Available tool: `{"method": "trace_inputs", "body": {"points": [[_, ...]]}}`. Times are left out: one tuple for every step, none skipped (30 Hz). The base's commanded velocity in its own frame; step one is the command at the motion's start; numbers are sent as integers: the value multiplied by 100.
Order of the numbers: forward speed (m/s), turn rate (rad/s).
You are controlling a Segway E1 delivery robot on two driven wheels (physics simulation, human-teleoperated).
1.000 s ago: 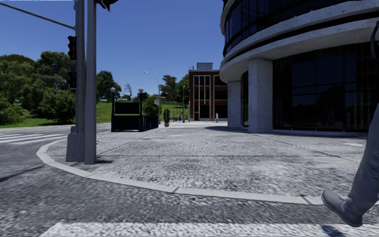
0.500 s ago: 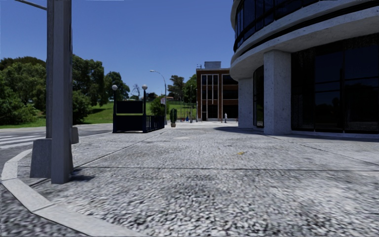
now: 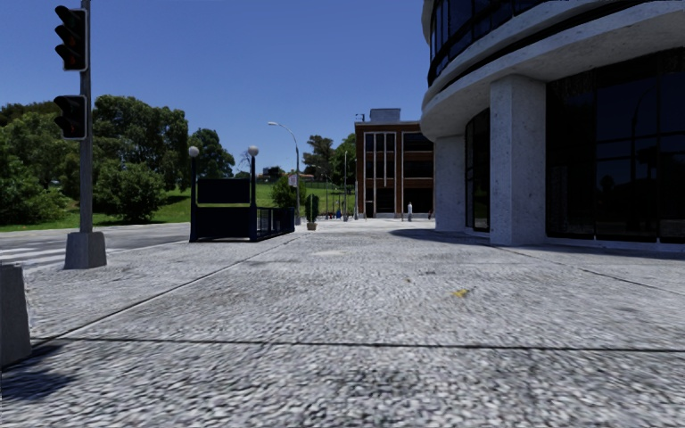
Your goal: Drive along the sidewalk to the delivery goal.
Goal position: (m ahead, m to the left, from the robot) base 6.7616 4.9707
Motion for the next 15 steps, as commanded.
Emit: {"method": "trace_inputs", "body": {"points": [[127,0],[127,0],[127,0],[127,0],[127,0],[127,0],[127,0],[127,0],[127,0],[127,0],[129,0],[129,0],[132,0],[134,0],[137,0]]}}
